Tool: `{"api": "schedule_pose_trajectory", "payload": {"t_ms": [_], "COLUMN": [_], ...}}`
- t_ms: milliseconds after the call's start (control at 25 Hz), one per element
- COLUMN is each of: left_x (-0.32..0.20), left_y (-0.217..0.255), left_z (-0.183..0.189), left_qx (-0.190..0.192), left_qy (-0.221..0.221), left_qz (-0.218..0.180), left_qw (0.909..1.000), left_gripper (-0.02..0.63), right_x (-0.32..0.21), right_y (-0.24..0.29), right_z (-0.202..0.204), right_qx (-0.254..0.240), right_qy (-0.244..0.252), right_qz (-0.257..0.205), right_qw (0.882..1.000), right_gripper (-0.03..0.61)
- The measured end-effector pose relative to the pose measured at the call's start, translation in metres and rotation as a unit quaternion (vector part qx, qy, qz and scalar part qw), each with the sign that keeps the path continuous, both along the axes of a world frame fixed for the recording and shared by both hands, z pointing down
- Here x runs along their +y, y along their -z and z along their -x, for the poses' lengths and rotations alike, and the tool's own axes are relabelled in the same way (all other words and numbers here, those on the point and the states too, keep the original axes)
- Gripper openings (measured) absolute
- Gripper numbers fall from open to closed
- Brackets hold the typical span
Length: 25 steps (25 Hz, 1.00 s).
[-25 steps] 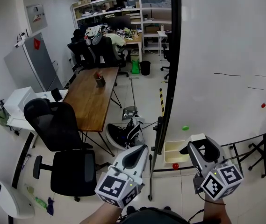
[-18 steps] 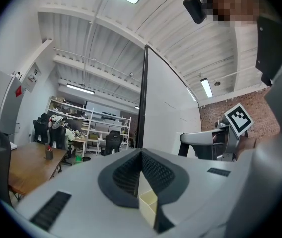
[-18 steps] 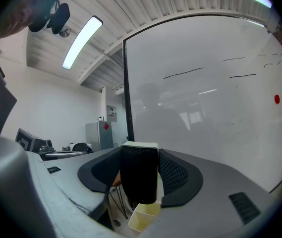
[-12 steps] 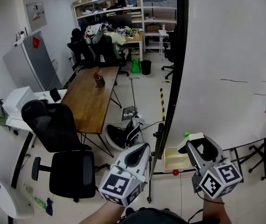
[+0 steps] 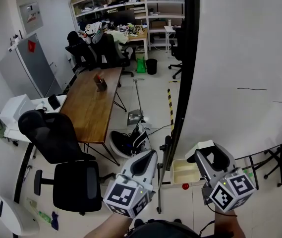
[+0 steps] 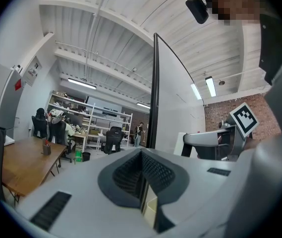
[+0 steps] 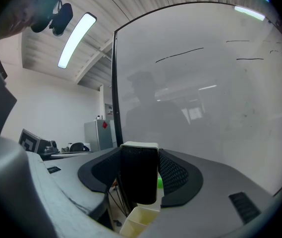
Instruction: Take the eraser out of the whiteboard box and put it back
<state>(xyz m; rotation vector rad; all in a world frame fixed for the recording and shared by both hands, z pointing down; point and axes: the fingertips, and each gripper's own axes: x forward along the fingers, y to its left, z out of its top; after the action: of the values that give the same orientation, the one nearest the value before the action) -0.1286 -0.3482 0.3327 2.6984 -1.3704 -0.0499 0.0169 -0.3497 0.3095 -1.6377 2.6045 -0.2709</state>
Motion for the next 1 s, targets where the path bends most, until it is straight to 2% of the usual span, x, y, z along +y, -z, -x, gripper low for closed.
{"api": "schedule_pose_trajectory", "payload": {"t_ms": [240, 400, 680, 1000], "left_x": [-0.006, -0.003, -0.008, -0.014], "left_y": [-0.006, -0.031, -0.070, -0.111], "left_z": [0.000, -0.005, -0.013, -0.014], "left_qx": [-0.002, 0.001, -0.008, -0.017], "left_qy": [0.004, -0.002, -0.002, 0.001], "left_qz": [0.008, 0.035, 0.064, 0.091], "left_qw": [1.0000, 0.9994, 0.9979, 0.9957], "left_gripper": [0.028, 0.028, 0.028, 0.028], "right_x": [-0.004, -0.006, -0.016, -0.028], "right_y": [-0.008, -0.032, -0.077, -0.120], "right_z": [0.002, 0.003, 0.002, 0.000], "right_qx": [0.008, 0.017, 0.024, 0.034], "right_qy": [0.005, 0.005, 0.011, -0.004], "right_qz": [0.000, 0.011, 0.033, 0.048], "right_qw": [1.000, 1.000, 0.999, 0.998], "right_gripper": [0.256, 0.256, 0.256, 0.256]}}
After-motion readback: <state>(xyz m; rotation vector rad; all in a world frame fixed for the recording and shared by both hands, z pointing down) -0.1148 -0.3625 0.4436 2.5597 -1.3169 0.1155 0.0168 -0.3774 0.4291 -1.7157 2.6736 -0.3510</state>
